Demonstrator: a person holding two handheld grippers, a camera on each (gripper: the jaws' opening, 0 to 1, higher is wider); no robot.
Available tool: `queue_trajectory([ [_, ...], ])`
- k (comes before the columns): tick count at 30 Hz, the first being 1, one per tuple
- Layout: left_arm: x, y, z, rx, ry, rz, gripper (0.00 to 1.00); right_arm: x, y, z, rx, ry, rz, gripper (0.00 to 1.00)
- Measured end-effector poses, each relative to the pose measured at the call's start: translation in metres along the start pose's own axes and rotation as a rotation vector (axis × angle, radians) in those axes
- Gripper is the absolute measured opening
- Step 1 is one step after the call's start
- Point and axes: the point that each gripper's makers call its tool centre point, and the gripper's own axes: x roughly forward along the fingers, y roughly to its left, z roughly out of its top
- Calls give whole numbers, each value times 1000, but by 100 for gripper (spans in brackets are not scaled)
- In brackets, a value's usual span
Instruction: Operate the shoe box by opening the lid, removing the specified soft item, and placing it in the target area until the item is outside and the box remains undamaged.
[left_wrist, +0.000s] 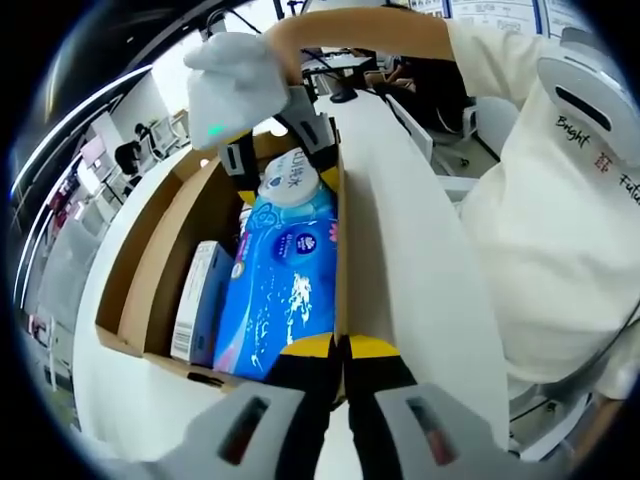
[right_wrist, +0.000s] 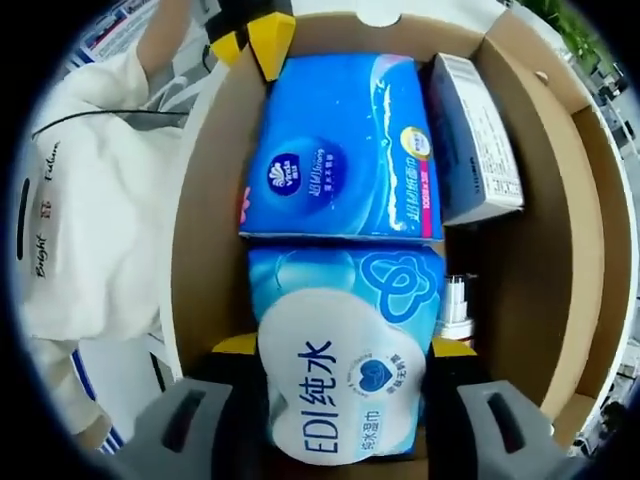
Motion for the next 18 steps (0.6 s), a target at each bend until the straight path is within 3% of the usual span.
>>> queue_trajectory([
  [8, 0, 1, 0, -5, -4, 3, 2, 12, -11, 0, 7, -8, 21, 69],
  [11, 0, 1, 0, -5, -3, -4, 2, 12, -8, -4, 16, 81, -26, 70],
  [18, 1, 1, 0, -3, 0, -8, 2, 12, -4, -5, 16, 65, -25, 70],
])
